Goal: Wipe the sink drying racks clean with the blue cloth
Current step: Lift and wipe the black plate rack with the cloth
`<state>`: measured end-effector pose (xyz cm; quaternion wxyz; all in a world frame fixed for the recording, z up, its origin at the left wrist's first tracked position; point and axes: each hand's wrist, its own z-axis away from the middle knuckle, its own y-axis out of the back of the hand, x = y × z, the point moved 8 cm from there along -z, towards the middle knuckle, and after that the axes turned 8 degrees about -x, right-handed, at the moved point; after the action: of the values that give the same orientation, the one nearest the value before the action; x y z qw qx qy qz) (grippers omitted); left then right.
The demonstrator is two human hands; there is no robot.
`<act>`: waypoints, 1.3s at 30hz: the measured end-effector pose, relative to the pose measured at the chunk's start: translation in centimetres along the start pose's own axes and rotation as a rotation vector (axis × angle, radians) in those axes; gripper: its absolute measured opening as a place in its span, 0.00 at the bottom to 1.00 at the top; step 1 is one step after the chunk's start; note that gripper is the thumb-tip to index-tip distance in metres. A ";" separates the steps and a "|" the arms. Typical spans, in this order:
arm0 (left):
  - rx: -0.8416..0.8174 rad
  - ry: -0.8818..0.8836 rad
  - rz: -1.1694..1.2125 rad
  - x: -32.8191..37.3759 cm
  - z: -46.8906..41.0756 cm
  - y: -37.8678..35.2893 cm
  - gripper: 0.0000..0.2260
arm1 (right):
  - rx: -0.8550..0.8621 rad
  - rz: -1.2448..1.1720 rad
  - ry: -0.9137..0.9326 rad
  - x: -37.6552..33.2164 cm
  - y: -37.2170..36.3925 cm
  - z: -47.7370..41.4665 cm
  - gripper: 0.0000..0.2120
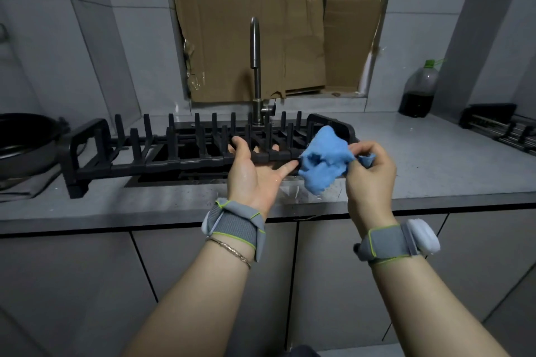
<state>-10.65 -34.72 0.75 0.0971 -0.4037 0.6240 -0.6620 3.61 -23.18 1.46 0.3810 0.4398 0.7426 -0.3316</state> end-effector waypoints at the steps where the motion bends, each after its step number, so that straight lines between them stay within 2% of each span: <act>1: 0.005 -0.006 0.002 0.0 0.1 0.0 0.17 | -0.019 -0.022 0.009 -0.1 -0.3 0.2 0.25; 3: 0.007 -0.003 0.015 -0.2 0.2 -0.1 0.09 | -0.062 -0.067 0.042 -0.9 -1.0 0.6 0.20; 5: 0.012 0.032 0.018 -0.8 0.2 -0.3 0.12 | -0.119 -0.023 0.091 -1.9 -2.1 0.9 0.17; 8: 0.007 0.066 0.015 -1.4 0.3 -0.5 0.15 | -0.262 0.195 0.175 -2.6 -4.4 1.1 0.11; 10: 0.017 0.041 0.009 -1.4 0.4 -0.6 0.15 | -0.298 0.353 0.198 -2.2 -5.2 1.8 0.02; 13: 0.052 0.004 -0.093 -1.0 0.7 -0.7 0.14 | -0.260 0.583 0.244 -1.9 -6.1 3.0 0.17; 14: 0.067 -0.010 -0.127 -0.9 0.8 -0.8 0.14 | -0.233 0.646 0.292 -2.1 -6.6 3.3 0.19; 17: 0.021 -0.011 -0.170 -1.2 0.7 -0.9 0.14 | -0.152 0.690 0.416 -3.3 -7.4 3.7 0.11; 19: -0.011 0.021 -0.219 -1.4 0.3 -0.1 0.16 | -0.139 0.651 0.452 -4.2 -7.7 4.0 0.09; 23: -0.016 0.101 -0.276 -1.8 -0.3 0.9 0.28 | -0.300 0.629 0.578 -5.6 -9.8 4.9 0.13; 26: -0.043 0.078 -0.185 -1.6 0.0 0.2 0.24 | -0.320 0.675 0.520 -5.0 -8.4 3.4 0.11; 29: -0.105 0.019 -0.085 -0.8 0.8 -0.9 0.17 | -0.182 0.752 0.356 -3.5 -4.2 1.0 0.10; 32: -0.127 -0.007 -0.060 -0.7 1.1 -1.6 0.09 | -0.120 0.793 0.239 -1.9 -2.6 -0.3 0.15; 35: -0.119 -0.009 -0.037 -1.4 1.1 -1.6 0.10 | -0.134 0.807 0.179 -0.6 -3.5 0.2 0.15; 39: -0.098 -0.065 -0.068 -1.3 1.4 -1.4 0.13 | -0.041 0.796 0.213 -0.4 -3.1 1.4 0.10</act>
<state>-8.34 -34.70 1.36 0.0750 -0.4503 0.6381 -0.6200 1.29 -25.74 1.60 0.4093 0.7169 0.5562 -0.0959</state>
